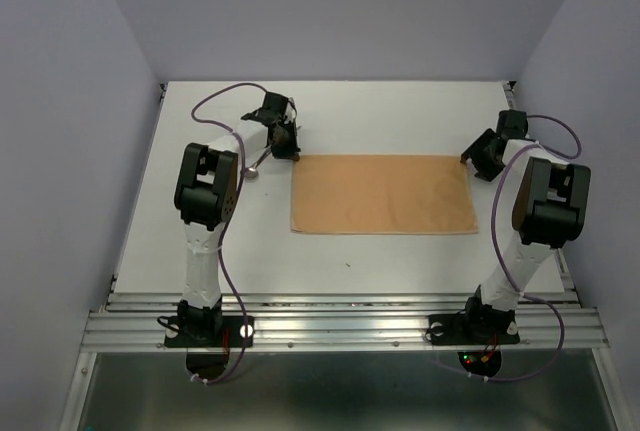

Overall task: Fold the napkin into a case and place the utensils inside
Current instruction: Move the rectangle-folded napkin to the center of the board, then pick up the rectangle-folded napkin from the center of the board.

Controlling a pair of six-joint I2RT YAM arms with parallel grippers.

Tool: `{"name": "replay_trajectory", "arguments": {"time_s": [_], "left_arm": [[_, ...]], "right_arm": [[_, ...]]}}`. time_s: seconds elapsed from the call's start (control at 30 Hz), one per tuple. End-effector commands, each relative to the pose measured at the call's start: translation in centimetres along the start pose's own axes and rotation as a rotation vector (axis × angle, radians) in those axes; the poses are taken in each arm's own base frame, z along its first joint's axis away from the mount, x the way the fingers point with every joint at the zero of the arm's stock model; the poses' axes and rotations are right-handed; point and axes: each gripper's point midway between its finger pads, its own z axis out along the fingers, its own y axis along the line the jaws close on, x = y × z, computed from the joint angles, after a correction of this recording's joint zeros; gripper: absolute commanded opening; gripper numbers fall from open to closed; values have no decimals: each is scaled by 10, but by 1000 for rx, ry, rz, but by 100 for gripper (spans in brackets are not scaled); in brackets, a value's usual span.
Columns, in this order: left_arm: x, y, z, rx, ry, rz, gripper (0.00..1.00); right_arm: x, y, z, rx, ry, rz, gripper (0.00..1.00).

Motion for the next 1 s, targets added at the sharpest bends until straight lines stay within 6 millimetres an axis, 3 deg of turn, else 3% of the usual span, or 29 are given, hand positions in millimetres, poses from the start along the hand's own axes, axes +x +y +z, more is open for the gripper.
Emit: {"name": "replay_trajectory", "arguments": {"time_s": [0.0, 0.2, 0.4, 0.53, 0.7, 0.83, 0.97], "left_arm": [[-6, -6, -11, -20, -3, 28, 0], [-21, -22, -24, -2, -29, 42, 0], [-52, -44, -56, 30, -106, 54, 0], [-62, -49, -77, 26, -146, 64, 0], [-52, -26, -85, -51, -140, 18, 0], [-21, 11, -83, -107, -91, -55, 0], [9, 30, -75, -133, -39, -78, 0]], "right_arm": [[4, -35, -26, 130, -3, -40, 66], [36, -62, -48, 190, 54, -76, 80], [61, -65, -62, 180, 100, -124, 81], [75, -65, -58, 176, 132, -173, 81], [82, -59, -51, 197, 148, -241, 76], [83, -54, -49, 214, 148, -283, 72], [85, -46, -46, 200, 151, -304, 65]]}}
